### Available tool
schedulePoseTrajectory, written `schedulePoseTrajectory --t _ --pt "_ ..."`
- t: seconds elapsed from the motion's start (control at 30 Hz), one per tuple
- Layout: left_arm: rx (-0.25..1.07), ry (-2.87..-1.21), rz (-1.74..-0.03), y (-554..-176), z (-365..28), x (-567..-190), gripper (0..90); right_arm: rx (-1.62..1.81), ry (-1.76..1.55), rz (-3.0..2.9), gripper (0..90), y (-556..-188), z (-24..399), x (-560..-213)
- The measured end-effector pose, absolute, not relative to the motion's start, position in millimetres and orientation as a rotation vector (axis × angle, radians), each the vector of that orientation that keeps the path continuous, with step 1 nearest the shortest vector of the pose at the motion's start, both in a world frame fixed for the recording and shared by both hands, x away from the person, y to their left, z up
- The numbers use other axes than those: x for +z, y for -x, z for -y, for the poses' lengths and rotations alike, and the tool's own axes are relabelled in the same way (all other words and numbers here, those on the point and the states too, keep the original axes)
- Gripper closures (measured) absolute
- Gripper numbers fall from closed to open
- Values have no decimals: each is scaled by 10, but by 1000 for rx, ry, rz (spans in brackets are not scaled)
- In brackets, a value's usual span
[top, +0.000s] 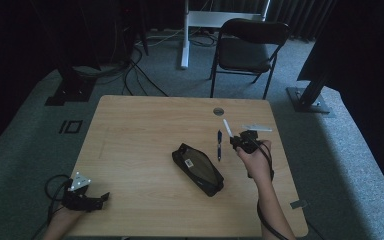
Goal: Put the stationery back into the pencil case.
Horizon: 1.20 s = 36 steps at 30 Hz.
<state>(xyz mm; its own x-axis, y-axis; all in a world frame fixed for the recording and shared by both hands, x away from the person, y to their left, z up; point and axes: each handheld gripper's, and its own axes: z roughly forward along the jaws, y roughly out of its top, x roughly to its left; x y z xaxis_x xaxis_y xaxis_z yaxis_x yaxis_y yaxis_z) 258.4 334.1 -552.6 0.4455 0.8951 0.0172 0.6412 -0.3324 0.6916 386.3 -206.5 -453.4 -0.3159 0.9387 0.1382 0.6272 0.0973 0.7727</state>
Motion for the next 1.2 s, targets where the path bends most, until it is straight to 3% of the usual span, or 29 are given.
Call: schedulePoseTrajectory --t 0.47,1.2 --pt "536 -2085 -1282 -2584 -3341 -5526 2 1195 -1403 -2064 782 -3675 1813 -4279" --pt "537 -2086 -1280 -2585 -3342 -5526 1 1266 -1185 -2243 782 -3374 1378 -4149"
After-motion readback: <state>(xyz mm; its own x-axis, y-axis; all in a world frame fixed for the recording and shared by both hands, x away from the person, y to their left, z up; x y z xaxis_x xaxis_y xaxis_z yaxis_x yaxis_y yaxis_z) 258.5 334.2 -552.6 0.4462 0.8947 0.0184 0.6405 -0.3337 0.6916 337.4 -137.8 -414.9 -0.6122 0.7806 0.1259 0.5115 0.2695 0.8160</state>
